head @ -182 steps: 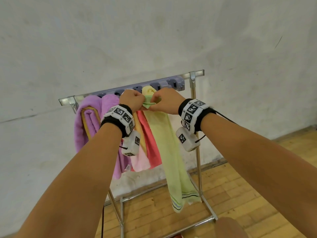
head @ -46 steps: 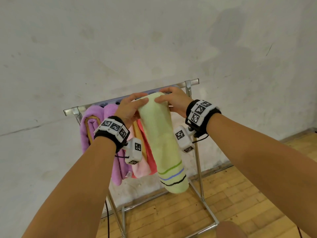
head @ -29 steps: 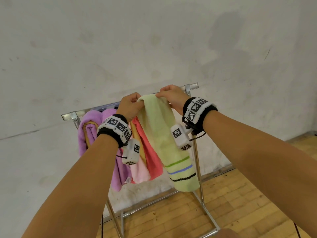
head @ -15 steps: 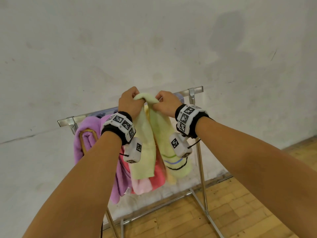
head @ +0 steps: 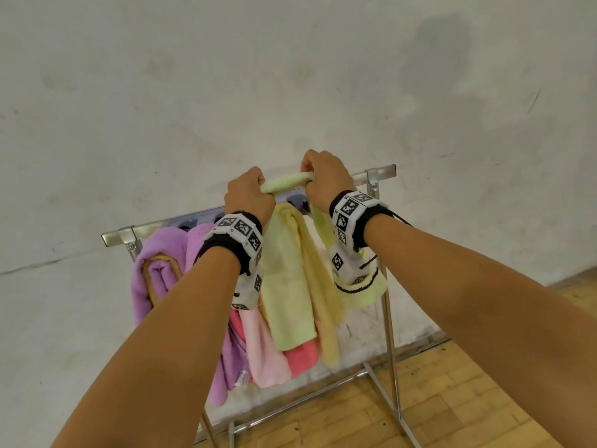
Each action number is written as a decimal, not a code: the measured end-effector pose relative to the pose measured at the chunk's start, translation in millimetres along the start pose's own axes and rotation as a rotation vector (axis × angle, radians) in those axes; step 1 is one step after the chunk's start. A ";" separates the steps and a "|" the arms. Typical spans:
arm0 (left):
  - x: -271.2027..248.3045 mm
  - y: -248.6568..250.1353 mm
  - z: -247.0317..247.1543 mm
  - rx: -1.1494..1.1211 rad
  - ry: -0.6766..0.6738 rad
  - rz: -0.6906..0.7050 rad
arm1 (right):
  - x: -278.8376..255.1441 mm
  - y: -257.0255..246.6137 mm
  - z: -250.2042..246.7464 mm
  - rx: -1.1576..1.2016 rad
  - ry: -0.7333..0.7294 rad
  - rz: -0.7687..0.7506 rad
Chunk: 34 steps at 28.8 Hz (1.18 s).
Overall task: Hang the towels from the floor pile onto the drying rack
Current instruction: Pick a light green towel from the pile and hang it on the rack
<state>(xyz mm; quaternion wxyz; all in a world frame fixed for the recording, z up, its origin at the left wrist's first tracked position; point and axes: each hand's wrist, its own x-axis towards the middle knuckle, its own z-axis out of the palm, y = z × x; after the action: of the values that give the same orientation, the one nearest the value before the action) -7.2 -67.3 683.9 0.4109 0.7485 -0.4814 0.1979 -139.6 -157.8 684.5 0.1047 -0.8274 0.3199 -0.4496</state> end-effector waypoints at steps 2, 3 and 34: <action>1.5 -3.9 3.2 0.039 0.000 -0.023 | 0.9 2.8 8.4 -0.002 -0.031 0.003; 1.7 -7.7 4.3 0.055 -0.008 -0.039 | 0.4 4.2 13.3 -0.004 -0.055 0.005; -12.1 3.2 14.4 0.441 -0.448 0.035 | -19.5 -5.5 19.2 -0.092 -0.611 -0.068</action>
<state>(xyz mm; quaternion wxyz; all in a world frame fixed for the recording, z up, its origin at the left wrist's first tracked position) -16.9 -72.8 668.5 0.1191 0.8362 -0.5182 0.1347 -129.3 -143.6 662.8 0.1433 -0.9383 0.2659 -0.1682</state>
